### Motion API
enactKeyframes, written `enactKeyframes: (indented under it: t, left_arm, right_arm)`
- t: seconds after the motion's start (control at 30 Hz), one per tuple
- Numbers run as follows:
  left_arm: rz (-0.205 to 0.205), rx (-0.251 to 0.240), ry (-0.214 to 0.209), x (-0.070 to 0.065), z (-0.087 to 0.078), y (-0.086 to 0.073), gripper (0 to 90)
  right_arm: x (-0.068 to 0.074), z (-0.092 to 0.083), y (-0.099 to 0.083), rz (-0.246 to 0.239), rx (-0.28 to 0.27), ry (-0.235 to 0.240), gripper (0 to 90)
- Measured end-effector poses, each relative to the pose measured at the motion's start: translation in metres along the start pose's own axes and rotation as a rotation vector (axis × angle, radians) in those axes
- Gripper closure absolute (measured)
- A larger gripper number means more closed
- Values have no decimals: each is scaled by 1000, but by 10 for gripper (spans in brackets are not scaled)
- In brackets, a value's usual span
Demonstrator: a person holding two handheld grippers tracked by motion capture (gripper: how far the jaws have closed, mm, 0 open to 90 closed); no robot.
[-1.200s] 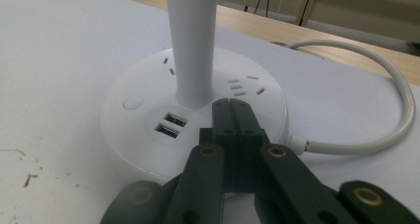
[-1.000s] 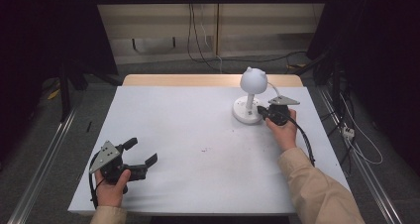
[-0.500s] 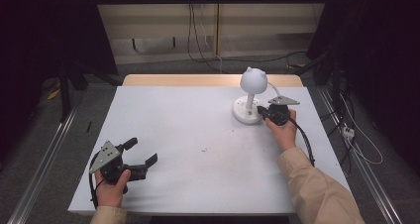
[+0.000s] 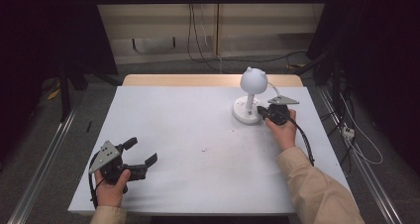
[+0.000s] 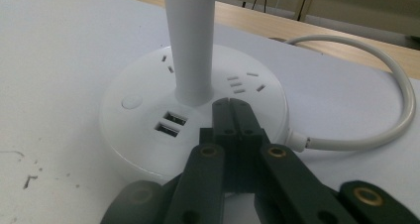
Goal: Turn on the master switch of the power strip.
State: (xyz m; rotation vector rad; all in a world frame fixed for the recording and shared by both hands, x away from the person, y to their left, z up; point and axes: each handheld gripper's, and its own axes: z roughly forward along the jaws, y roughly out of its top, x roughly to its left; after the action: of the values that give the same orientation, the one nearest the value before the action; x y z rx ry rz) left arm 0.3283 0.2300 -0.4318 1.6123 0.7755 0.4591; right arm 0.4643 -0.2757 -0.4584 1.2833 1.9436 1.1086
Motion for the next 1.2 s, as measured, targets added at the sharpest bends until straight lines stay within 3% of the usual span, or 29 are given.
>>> enactKeyframes:
  t: [0.87, 1.0, 1.07, 1.2]
  left_arm:
    - [-1, -8, 0, 1, -1, 0, 39]
    - [-4, -8, -2, 1, -1, 0, 38]
    - [-2, -7, -1, 1, -1, 0, 39]
    - [-3, -12, 2, 1, -1, 1, 39]
  right_arm:
    - [-2, 1, 1, 12, 14, 20, 900]
    - [0, 0, 2, -23, 10, 0, 900]
    - [-1, 0, 0, 10, -10, 1, 900]
    - [0, -3, 2, -8, -3, -13, 900]
